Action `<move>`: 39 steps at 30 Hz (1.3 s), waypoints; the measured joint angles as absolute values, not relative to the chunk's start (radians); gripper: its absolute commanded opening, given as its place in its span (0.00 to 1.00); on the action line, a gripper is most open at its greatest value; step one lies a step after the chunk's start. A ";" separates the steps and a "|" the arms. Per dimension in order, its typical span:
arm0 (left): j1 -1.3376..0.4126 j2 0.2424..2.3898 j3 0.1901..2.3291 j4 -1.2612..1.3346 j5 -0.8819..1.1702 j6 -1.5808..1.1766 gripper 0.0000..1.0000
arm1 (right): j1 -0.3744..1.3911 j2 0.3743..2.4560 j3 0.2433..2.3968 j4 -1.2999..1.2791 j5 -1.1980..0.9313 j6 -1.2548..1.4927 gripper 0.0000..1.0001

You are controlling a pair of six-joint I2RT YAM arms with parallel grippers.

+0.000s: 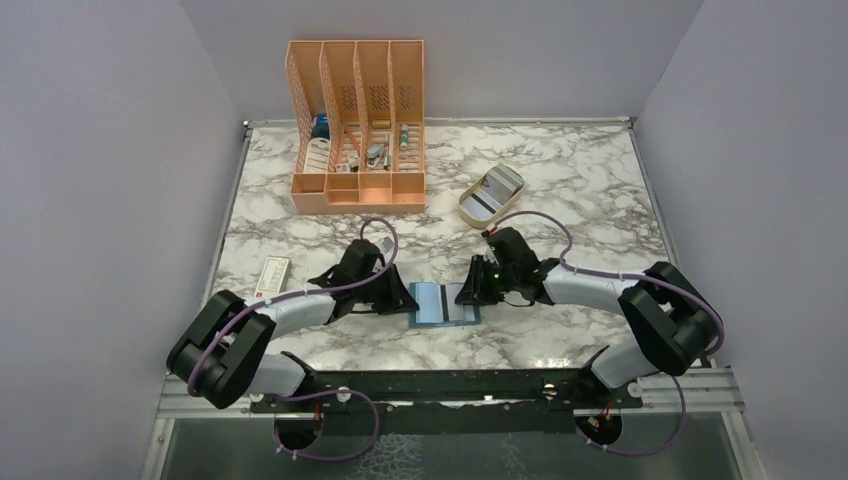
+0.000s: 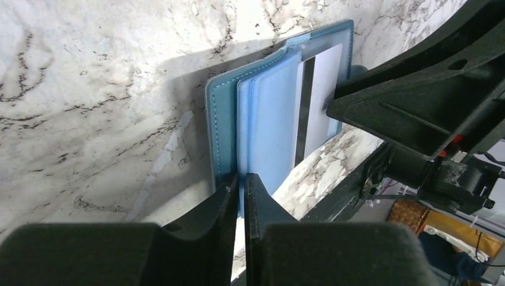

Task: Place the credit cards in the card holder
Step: Insert the credit card into the card holder.

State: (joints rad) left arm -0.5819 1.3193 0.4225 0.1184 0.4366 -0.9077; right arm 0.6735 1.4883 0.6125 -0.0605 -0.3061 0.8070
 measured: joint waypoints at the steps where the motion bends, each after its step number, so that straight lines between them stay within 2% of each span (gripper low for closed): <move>1: -0.582 1.329 0.422 0.126 0.437 -0.907 0.09 | 0.677 1.493 0.615 -0.060 -0.306 0.807 0.23; 19: -0.583 1.370 0.396 0.172 0.437 -0.899 0.06 | 0.761 1.541 0.699 -0.061 -0.290 0.815 0.23; 27: -0.583 1.367 0.395 0.173 0.436 -0.899 0.10 | 0.793 1.573 0.735 -0.070 -0.274 0.818 0.26; 30: -0.583 1.361 0.391 0.173 0.436 -0.899 0.11 | 0.793 1.568 0.736 -0.093 -0.253 0.817 0.32; 32: -0.583 1.359 0.390 0.174 0.437 -0.899 0.12 | 0.793 1.559 0.739 -0.122 -0.234 0.814 0.33; 39: -0.583 1.358 0.390 0.182 0.437 -0.900 0.13 | 0.793 1.518 0.770 -0.179 -0.198 0.797 0.28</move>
